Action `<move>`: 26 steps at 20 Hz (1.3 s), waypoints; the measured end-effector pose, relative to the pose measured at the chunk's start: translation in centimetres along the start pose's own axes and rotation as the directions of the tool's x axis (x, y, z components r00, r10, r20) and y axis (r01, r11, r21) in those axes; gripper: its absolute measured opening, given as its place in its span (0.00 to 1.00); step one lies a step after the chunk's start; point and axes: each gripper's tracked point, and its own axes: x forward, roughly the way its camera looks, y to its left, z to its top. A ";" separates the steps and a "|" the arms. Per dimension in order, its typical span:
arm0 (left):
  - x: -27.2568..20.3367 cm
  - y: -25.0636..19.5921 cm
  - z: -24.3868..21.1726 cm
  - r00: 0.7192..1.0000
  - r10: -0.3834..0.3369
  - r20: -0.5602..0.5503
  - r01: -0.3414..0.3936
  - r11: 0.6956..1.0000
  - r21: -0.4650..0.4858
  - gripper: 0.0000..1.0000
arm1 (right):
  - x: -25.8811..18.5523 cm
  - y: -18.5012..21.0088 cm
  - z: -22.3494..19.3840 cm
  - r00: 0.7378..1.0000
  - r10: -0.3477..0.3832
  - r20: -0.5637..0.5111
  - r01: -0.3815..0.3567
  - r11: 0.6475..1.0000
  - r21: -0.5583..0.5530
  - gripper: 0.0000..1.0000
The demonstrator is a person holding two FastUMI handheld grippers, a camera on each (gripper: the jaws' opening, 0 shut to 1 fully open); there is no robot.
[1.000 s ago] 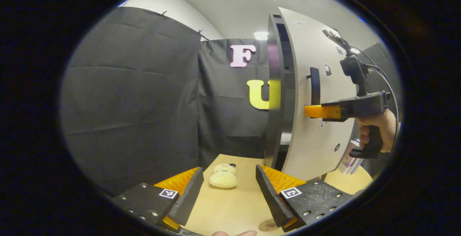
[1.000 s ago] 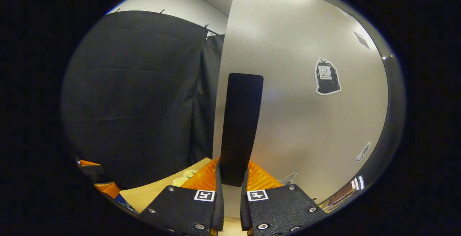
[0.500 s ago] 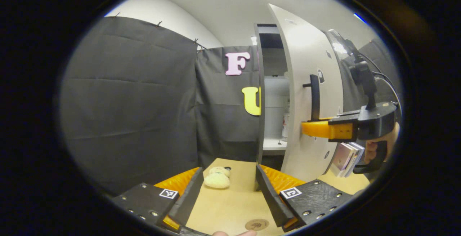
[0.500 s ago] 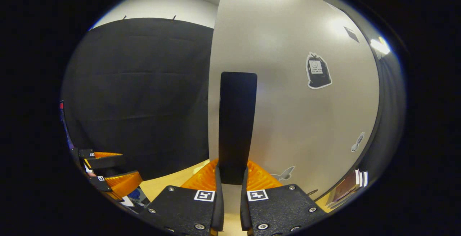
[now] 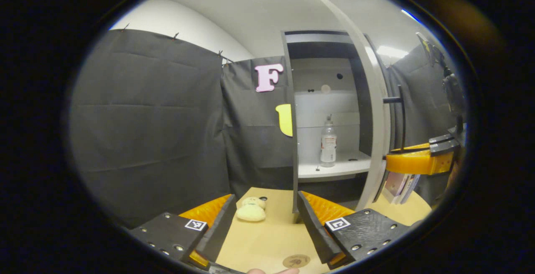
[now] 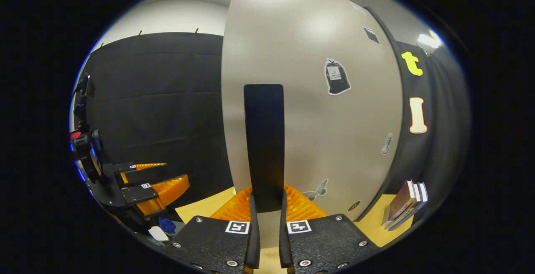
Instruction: Open the cabinet door with the right hand, grasp the bottle in the cabinet with the left hand and place it on the coaster, then close the cabinet door with the right hand.
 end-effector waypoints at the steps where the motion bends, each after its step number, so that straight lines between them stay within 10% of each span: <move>1: 0.3 -0.6 0.1 1.000 -0.007 0.002 0.007 1.000 0.000 0.85 | 0.4 0.1 0.0 1.000 -0.010 0.003 0.010 1.000 0.001 0.18; 16: 13.4 -11.9 2.5 0.978 -0.203 0.045 0.202 0.979 0.034 0.85 | -3.1 -0.6 0.7 0.978 -0.208 0.002 0.207 0.975 0.084 0.27; 20: 18.2 -16.7 3.7 0.956 -0.276 0.102 0.267 0.959 0.090 0.85 | -5.5 -1.3 -0.9 0.944 -0.328 -0.035 0.329 0.934 0.141 0.31; 26: 23.9 -21.9 5.4 0.938 -0.313 0.149 0.303 0.949 0.088 0.85 | -8.0 -5.9 -1.4 0.865 -0.502 -0.006 0.493 0.847 0.198 0.63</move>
